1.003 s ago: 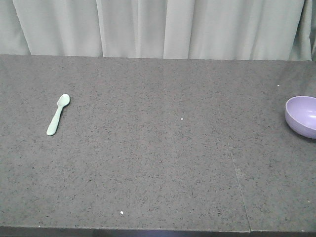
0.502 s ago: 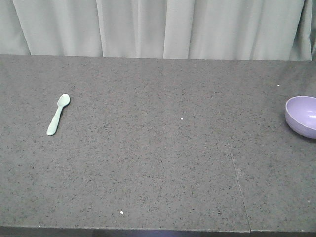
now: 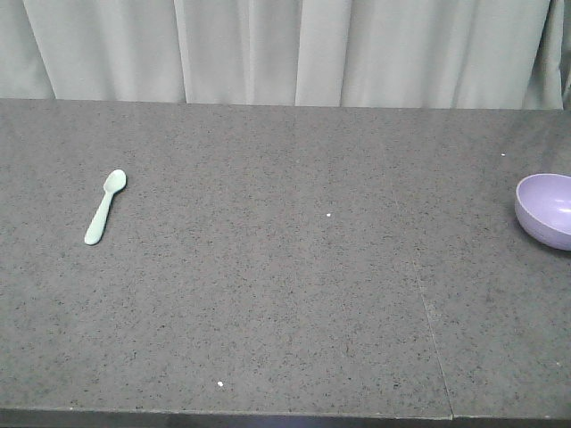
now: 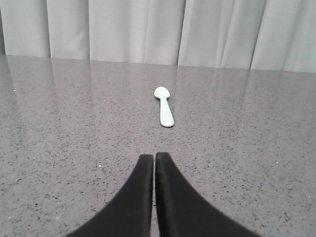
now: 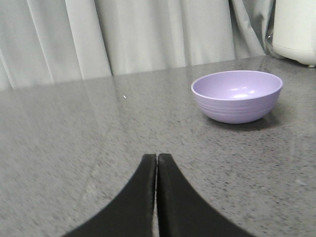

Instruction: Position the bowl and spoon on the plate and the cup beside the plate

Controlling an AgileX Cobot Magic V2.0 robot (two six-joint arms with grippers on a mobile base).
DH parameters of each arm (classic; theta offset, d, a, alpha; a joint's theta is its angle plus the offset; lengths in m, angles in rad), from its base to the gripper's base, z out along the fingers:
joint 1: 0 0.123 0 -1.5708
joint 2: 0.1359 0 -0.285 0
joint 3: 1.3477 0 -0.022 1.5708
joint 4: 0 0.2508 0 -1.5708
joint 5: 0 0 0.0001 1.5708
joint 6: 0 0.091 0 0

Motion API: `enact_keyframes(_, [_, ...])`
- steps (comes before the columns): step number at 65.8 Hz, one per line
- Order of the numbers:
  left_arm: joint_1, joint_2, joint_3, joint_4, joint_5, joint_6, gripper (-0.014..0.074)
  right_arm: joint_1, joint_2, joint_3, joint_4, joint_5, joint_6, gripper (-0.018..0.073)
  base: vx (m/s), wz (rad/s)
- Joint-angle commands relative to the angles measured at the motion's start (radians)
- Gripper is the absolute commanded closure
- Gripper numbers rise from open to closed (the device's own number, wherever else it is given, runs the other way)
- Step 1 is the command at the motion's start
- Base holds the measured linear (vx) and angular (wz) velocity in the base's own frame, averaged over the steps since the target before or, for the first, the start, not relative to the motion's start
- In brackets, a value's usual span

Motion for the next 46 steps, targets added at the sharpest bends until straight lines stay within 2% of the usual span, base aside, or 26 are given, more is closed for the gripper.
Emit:
enact_keyframes(1, [0.000, -0.017, 0.030, 0.000, -0.068, -0.006, 0.0603, 0.001, -0.014, 0.016, 0.127, -0.120, -0.002, 0.0564, 0.00, 0.00])
enact_keyframes(9, [0.000, -0.017, 0.030, 0.000, -0.068, -0.006, 0.0603, 0.001, -0.014, 0.016, 0.366, -0.156, -0.002, 0.0564, 0.00, 0.00])
enact_keyframes(18, [0.000, -0.017, 0.030, 0.000, -0.068, -0.005, 0.0603, 0.001, -0.014, 0.016, 0.537, -0.159, -0.004, 0.0564, 0.00, 0.00])
enact_keyframes(23, [0.000, -0.017, 0.030, 0.005, -0.068, 0.006, 0.0603, 0.001, -0.014, 0.016, 0.572, -0.160, -0.006, 0.0564, 0.00, 0.00])
enact_keyframes(33, [0.000, -0.017, 0.029, -0.006, -0.087, 0.012, 0.0603, 0.001, -0.014, 0.016, 0.575, -0.160, -0.006, 0.0564, 0.00, 0.00])
enact_keyframes(46, [0.000, -0.017, 0.023, -0.110, -0.190, -0.015, 0.0602, 0.001, -0.014, 0.016, 0.575, -0.160, -0.006, 0.0564, 0.00, 0.00])
